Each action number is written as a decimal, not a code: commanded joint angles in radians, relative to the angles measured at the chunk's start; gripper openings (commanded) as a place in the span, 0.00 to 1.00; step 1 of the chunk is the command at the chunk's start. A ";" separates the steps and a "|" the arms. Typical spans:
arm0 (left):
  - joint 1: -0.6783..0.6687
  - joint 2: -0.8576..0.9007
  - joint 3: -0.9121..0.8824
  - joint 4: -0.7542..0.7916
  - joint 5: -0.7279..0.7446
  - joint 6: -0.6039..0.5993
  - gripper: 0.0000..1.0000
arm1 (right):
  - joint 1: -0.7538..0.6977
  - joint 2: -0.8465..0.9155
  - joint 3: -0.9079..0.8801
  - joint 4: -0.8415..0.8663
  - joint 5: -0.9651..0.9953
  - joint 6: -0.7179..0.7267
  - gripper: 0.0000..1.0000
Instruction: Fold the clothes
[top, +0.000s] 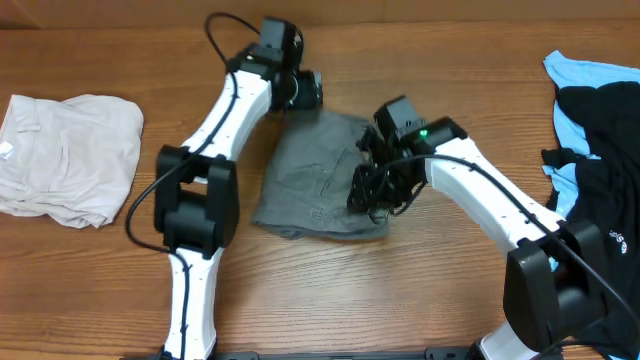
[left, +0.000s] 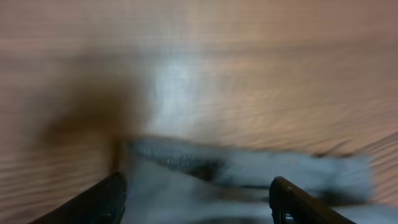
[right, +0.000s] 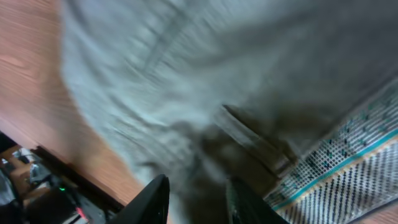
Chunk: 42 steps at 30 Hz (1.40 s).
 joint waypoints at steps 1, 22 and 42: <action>-0.006 0.062 0.000 -0.045 0.004 0.056 0.76 | -0.003 0.006 -0.121 0.044 -0.012 -0.004 0.36; 0.008 0.112 -0.011 -0.935 -0.138 0.055 0.67 | -0.222 0.006 -0.255 0.435 0.332 0.022 0.47; 0.006 -0.220 -0.011 -0.633 0.118 0.308 1.00 | -0.229 0.004 -0.124 0.236 0.333 0.016 0.61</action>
